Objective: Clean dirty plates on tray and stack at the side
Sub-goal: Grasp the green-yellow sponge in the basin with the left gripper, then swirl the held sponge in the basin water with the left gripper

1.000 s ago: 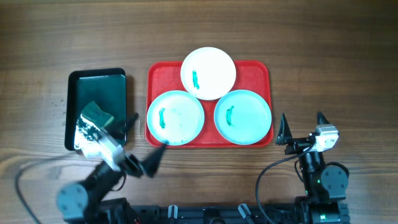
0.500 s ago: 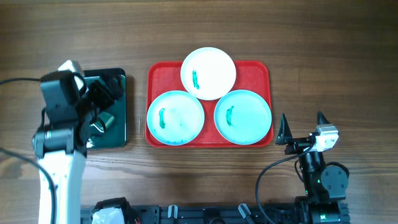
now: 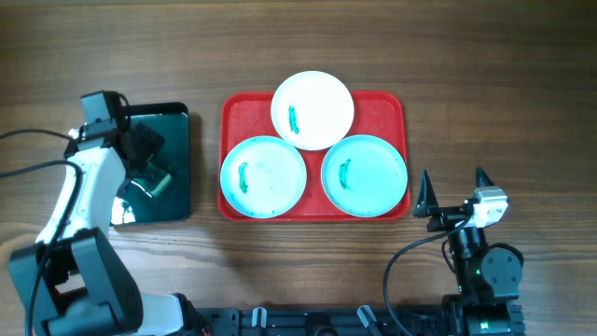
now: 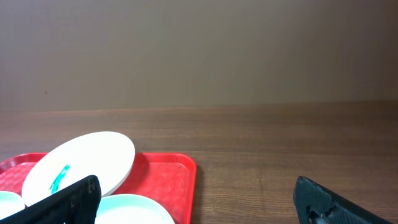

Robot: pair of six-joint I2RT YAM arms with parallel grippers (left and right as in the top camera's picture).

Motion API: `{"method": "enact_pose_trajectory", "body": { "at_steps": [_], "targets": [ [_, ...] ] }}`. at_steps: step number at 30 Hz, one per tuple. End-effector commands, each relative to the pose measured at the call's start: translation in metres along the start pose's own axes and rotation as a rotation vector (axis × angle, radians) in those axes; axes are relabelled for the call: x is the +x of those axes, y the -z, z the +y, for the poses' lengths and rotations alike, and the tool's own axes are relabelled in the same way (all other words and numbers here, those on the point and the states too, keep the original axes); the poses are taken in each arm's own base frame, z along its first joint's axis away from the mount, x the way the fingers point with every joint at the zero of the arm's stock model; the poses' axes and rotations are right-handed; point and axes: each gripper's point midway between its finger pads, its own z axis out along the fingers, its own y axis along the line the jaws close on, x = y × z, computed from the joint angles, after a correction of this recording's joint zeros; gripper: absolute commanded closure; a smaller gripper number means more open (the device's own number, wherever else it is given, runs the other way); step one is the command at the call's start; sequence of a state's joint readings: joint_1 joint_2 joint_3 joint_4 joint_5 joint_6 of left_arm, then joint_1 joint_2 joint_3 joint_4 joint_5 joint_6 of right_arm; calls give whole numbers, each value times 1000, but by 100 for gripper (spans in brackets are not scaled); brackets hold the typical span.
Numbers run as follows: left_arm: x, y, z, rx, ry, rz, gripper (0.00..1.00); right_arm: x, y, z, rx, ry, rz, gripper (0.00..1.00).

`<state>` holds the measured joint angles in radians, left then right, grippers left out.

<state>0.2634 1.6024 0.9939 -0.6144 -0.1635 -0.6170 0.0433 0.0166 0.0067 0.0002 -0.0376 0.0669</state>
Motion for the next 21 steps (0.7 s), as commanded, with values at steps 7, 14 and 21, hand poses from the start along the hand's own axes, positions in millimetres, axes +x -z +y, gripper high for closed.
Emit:
{"method": "enact_pose_trajectory", "body": {
  "at_steps": [7,14,21],
  "targets": [
    [20,-35,12,-72,19,106,3,0,0,4,-21,-13,-1,0],
    [31,-48,14,-86,13,153,38,0,0,4,-22,-13,-1,0],
    [32,-49,14,-87,12,160,96,0,0,4,-21,-13,-1,0]
  ]
}}
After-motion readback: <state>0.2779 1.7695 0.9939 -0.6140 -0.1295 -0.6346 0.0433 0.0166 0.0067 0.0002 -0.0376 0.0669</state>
